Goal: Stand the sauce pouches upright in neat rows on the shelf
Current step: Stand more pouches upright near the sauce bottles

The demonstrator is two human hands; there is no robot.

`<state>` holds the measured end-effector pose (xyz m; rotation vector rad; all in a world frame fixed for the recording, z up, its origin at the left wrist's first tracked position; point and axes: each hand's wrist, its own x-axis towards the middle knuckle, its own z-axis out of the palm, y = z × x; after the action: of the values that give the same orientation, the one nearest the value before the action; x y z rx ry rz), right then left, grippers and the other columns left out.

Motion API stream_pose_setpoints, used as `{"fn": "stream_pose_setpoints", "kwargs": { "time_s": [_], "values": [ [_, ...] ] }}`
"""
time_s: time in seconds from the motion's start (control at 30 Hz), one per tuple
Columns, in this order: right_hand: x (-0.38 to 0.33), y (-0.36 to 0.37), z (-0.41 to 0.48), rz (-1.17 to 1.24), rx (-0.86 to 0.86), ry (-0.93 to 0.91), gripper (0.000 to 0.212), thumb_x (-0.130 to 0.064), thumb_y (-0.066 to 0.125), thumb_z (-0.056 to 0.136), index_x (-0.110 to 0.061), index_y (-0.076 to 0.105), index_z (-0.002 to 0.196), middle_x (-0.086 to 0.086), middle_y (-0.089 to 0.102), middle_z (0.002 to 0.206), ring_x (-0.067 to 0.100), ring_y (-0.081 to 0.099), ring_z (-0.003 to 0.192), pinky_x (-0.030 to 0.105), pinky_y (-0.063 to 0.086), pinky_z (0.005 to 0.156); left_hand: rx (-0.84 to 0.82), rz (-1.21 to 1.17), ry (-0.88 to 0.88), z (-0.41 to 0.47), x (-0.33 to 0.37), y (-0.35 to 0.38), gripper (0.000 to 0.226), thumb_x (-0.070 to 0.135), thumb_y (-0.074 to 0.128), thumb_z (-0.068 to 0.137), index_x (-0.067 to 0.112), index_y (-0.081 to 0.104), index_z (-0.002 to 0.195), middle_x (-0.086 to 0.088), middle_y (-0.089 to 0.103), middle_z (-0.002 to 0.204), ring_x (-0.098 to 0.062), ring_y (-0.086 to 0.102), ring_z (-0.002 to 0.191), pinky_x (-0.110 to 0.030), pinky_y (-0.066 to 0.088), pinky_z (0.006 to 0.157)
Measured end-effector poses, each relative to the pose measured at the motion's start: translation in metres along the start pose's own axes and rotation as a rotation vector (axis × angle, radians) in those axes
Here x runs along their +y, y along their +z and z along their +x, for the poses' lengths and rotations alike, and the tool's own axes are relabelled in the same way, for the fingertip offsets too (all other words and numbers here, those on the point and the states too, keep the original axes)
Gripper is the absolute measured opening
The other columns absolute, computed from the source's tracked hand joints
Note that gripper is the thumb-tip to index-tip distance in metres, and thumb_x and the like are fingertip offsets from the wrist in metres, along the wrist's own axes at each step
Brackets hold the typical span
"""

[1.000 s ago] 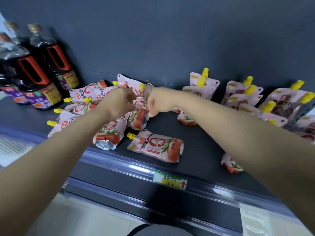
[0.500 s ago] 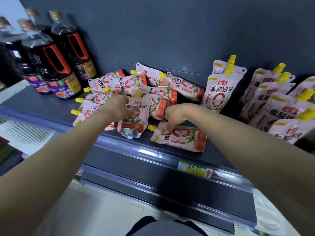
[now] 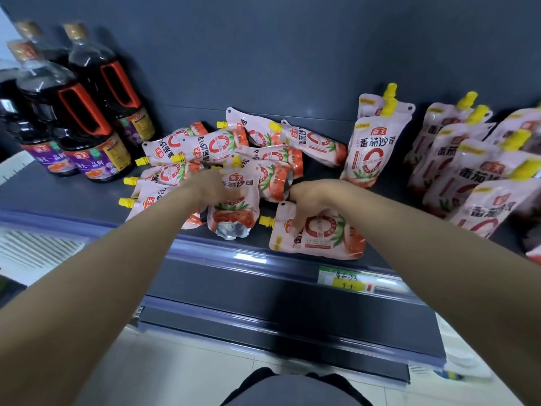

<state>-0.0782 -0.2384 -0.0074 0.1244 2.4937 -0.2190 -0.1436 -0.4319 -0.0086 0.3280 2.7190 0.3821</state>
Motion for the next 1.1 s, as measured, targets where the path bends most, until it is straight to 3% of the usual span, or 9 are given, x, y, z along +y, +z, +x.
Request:
{"fn": "stream_pose_setpoints", "kwargs": {
  "time_s": [0.07,0.2,0.33,0.47,0.57,0.67,0.83,0.97,1.1],
  "values": [
    [0.0,-0.004,-0.002,0.038,0.003,-0.009,0.045,-0.031,0.079,0.073,-0.011,0.06,0.109,0.002,0.066,0.097,0.022,0.068,0.086,0.03,0.058,0.068,-0.041,-0.018,0.006,0.001,-0.002,-0.002,0.07,0.072,0.052,0.071,0.005,0.061,0.093,-0.01,0.067,0.101,-0.03,0.061,0.096,-0.04,0.047,0.092],
    [0.002,-0.017,-0.011,-0.063,0.062,-0.056,0.02,-0.03,0.074,0.079,-0.015,0.062,0.083,-0.002,0.06,0.088,0.018,0.059,0.082,0.028,0.05,0.067,-0.055,-0.135,0.005,0.004,-0.002,-0.005,0.066,0.061,0.064,0.072,0.0,0.061,0.096,-0.018,0.066,0.1,-0.036,0.061,0.095,-0.039,0.049,0.088],
    [0.01,-0.034,-0.022,-0.04,0.138,-0.038,0.027,-0.031,0.075,0.077,-0.017,0.055,0.088,-0.005,0.052,0.084,0.018,0.053,0.084,0.027,0.041,0.061,-0.035,-0.285,-0.064,0.005,0.0,-0.006,0.074,0.044,0.074,0.071,-0.011,0.053,0.115,-0.023,0.062,0.097,-0.044,0.059,0.105,-0.042,0.049,0.089],
    [0.027,-0.043,-0.031,0.14,0.24,-0.029,0.022,-0.022,0.078,0.074,-0.023,0.056,0.075,-0.006,0.059,0.081,0.014,0.057,0.076,0.026,0.041,0.056,-0.066,-0.362,-0.115,0.005,0.001,-0.011,0.075,0.036,0.08,0.067,-0.007,0.05,0.12,-0.022,0.059,0.123,-0.04,0.056,0.113,-0.048,0.046,0.097],
    [0.037,-0.05,-0.041,0.245,0.321,-0.02,0.026,-0.014,0.079,0.073,-0.019,0.064,0.094,-0.004,0.066,0.092,0.018,0.065,0.083,0.028,0.05,0.064,-0.079,-0.442,-0.147,0.005,0.001,-0.013,0.079,0.032,0.083,0.062,-0.004,0.047,0.123,-0.02,0.056,0.128,-0.039,0.053,0.117,-0.051,0.043,0.1],
    [0.042,-0.058,-0.05,0.25,0.41,-0.001,0.04,-0.011,0.078,0.073,-0.018,0.065,0.11,-0.001,0.064,0.097,0.014,0.061,0.076,0.022,0.045,0.056,-0.084,-0.534,-0.164,0.009,0.003,-0.016,0.077,0.026,0.083,0.063,-0.003,0.046,0.123,-0.019,0.055,0.129,-0.037,0.051,0.12,-0.049,0.041,0.101],
    [0.052,-0.066,-0.066,0.223,0.533,0.066,0.03,-0.013,0.076,0.076,-0.007,0.068,0.104,0.002,0.061,0.089,0.02,0.058,0.085,0.024,0.046,0.06,-0.075,-0.648,-0.131,0.009,0.009,-0.02,0.057,0.018,0.079,0.069,-0.004,0.054,0.115,-0.019,0.062,0.12,-0.034,0.057,0.113,-0.043,0.043,0.099],
    [0.061,-0.068,-0.076,0.159,0.607,0.156,0.02,-0.013,0.076,0.077,-0.01,0.066,0.094,0.005,0.058,0.089,0.019,0.052,0.087,0.028,0.043,0.074,-0.044,-0.672,-0.043,-0.001,0.025,-0.021,0.07,0.025,0.078,0.072,0.004,0.046,0.131,-0.015,0.059,0.126,-0.029,0.056,0.111,-0.035,0.04,0.08],
    [0.076,-0.064,-0.08,0.142,0.67,0.261,0.025,-0.01,0.068,0.083,-0.012,0.05,0.064,0.003,0.054,0.073,0.021,0.051,0.082,0.024,0.039,0.061,-0.012,-0.691,0.063,-0.012,0.047,-0.021,0.055,0.015,0.077,0.071,0.006,0.056,0.121,-0.009,0.062,0.12,-0.025,0.056,0.107,-0.031,0.039,0.082]
  ]
}}
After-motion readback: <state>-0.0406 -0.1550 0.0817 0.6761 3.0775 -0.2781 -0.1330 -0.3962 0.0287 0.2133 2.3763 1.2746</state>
